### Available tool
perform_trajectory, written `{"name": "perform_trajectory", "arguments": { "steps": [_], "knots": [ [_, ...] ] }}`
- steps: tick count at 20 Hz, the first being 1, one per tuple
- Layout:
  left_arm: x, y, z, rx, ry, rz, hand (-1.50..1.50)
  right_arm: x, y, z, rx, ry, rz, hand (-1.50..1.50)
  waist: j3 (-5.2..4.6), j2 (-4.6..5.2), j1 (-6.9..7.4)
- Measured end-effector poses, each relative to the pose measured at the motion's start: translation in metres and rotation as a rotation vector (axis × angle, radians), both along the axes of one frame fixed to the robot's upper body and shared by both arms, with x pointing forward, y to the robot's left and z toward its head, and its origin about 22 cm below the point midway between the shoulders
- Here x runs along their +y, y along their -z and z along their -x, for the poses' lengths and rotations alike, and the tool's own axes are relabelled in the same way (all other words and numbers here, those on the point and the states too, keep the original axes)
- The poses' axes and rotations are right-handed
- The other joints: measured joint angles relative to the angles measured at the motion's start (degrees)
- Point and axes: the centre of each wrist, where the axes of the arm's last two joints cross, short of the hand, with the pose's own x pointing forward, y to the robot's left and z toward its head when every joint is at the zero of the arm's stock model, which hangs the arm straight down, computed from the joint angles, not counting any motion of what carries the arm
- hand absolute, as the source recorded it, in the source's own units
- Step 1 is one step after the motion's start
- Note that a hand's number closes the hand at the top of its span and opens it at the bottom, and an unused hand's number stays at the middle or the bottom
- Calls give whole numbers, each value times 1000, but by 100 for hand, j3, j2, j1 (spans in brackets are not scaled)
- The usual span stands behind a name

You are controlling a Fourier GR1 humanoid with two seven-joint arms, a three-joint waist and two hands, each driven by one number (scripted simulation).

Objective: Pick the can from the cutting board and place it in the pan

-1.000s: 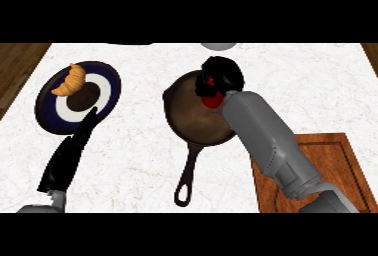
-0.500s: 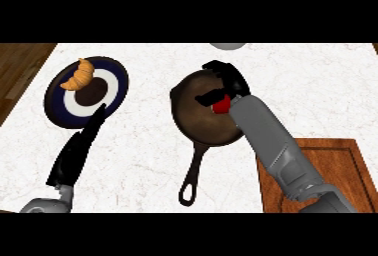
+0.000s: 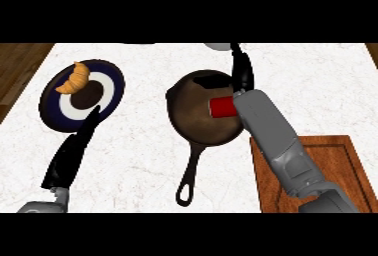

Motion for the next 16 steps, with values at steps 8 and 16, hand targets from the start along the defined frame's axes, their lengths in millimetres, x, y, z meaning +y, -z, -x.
{"name": "perform_trajectory", "arguments": {
  "steps": [8, 16],
  "knots": [
    [8, 2, 7, 7, -49, 0, 0, -58, 10, -4, -75, 166, -111, -150, -4, -55, -321],
    [13, 5, 21, 23, -78, 9, 0, -159, 32, 15, -147, 172, -75, -150, -8, -126, -521]
  ]
}}
